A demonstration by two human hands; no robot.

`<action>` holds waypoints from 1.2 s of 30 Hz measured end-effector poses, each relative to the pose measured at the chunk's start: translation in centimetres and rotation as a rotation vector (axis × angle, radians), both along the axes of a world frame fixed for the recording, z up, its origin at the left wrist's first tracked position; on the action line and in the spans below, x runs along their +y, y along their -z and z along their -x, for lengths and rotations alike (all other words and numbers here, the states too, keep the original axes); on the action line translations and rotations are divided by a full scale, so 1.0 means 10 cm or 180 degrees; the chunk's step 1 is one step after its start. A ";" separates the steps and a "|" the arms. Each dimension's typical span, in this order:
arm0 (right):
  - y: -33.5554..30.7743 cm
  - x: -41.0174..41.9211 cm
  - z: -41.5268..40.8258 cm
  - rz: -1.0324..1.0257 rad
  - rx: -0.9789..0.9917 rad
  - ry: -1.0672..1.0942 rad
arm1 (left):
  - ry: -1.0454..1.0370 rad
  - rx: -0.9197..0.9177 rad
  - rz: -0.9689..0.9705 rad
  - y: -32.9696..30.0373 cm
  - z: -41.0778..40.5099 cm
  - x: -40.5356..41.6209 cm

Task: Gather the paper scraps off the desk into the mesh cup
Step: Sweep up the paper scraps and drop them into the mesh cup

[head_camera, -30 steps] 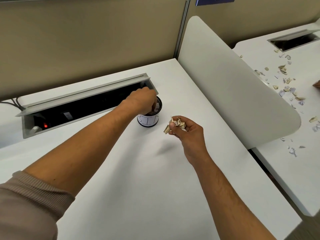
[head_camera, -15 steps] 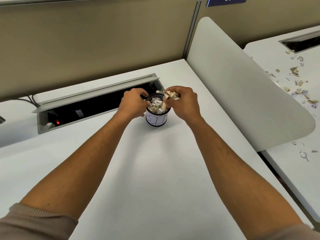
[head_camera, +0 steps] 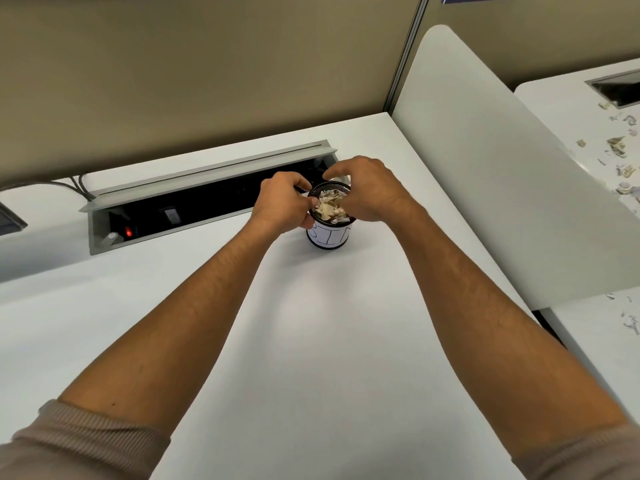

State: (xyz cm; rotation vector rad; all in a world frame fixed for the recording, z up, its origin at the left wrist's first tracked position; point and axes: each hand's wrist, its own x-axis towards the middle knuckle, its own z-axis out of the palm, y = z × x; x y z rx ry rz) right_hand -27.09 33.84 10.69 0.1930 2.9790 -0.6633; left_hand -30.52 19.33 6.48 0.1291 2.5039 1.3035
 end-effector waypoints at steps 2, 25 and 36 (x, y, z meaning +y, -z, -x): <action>0.00 0.01 0.02 -0.0001 0.0026 0.0102 | -0.0020 -0.0027 -0.0033 0.00 0.00 0.00; 0.25 -0.20 0.16 -0.0406 -0.0482 -0.0217 | -0.0100 0.0045 -0.0168 0.07 -0.02 0.00; 0.36 -0.27 0.22 -0.0806 -0.0256 -0.0045 | -0.0186 0.0009 -0.0388 0.12 -0.03 0.00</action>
